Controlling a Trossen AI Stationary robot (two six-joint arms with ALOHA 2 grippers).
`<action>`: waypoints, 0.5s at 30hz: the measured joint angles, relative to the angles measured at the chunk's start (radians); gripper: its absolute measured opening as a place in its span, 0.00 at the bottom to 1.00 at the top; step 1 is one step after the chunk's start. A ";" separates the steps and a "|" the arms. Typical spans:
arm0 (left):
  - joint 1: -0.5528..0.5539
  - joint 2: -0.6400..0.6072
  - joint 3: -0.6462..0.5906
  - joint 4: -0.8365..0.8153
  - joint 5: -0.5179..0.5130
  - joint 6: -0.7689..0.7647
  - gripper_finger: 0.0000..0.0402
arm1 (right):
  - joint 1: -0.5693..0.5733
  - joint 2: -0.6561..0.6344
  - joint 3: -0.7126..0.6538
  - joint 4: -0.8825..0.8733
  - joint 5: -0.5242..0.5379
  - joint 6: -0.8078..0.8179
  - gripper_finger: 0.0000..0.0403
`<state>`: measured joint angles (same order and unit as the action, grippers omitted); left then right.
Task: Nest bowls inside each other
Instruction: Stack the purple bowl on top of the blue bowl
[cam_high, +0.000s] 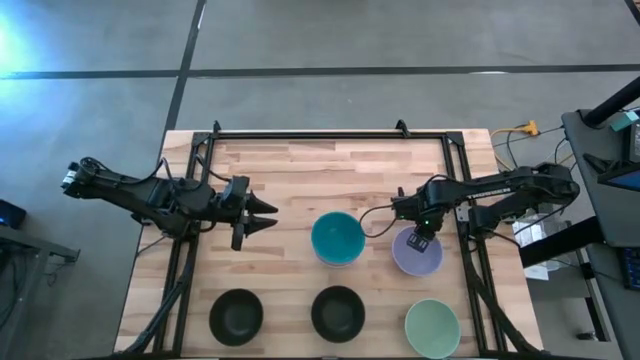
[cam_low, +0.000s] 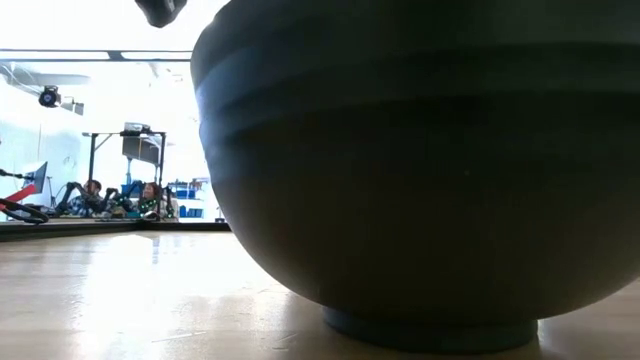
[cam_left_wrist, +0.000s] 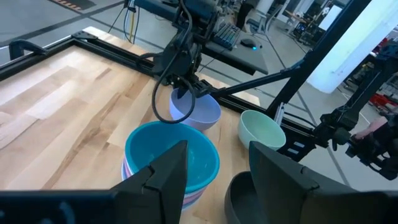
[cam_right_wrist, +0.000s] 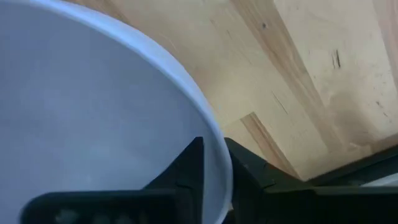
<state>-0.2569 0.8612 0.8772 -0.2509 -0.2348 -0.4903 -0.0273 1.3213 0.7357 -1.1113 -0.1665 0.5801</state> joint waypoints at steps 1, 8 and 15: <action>0.000 0.001 0.000 0.000 0.000 0.000 0.38 | 0.000 0.002 0.000 0.000 0.000 -0.002 0.09; 0.000 0.002 0.000 0.000 0.000 0.009 0.38 | 0.000 -0.028 0.001 0.007 -0.009 -0.003 0.03; 0.000 0.002 -0.001 0.000 0.000 0.026 0.38 | 0.000 -0.144 0.020 -0.031 -0.021 0.043 0.02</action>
<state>-0.2569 0.8631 0.8764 -0.2508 -0.2350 -0.4644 -0.0269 1.1772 0.7556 -1.1420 -0.1875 0.6233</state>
